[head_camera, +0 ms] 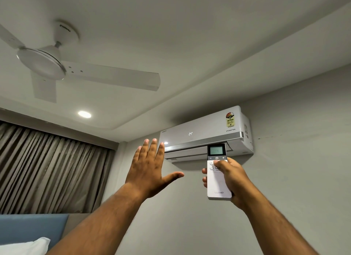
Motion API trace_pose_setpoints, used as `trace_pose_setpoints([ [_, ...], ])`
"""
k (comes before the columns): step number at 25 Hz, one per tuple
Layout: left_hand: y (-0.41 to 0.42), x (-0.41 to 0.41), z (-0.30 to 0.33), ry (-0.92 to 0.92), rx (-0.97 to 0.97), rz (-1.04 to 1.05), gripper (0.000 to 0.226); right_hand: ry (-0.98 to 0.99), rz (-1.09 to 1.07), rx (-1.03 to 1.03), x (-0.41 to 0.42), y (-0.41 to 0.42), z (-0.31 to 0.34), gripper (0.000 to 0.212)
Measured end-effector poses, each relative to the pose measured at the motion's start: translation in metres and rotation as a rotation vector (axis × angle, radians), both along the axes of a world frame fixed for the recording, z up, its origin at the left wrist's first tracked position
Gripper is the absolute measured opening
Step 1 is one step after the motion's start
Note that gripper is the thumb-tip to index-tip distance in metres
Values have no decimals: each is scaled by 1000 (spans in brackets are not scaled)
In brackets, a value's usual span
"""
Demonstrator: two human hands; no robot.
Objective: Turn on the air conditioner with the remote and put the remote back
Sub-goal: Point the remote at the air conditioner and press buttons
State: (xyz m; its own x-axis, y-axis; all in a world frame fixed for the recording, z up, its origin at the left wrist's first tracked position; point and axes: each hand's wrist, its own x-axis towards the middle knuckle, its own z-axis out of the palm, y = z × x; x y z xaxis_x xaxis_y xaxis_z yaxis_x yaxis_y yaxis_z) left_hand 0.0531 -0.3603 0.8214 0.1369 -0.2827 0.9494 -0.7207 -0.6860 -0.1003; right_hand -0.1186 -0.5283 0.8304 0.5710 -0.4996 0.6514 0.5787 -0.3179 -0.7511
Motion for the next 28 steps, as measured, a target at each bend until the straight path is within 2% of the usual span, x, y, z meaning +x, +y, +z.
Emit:
trace_pose_setpoints([
  [9,5,5,-5,8,-9,19,112,-18,14,1,8,12,-4,21],
  [28,8,17,-12,-6,-28,49,108,-8,-14,15,24,19,-17,18],
])
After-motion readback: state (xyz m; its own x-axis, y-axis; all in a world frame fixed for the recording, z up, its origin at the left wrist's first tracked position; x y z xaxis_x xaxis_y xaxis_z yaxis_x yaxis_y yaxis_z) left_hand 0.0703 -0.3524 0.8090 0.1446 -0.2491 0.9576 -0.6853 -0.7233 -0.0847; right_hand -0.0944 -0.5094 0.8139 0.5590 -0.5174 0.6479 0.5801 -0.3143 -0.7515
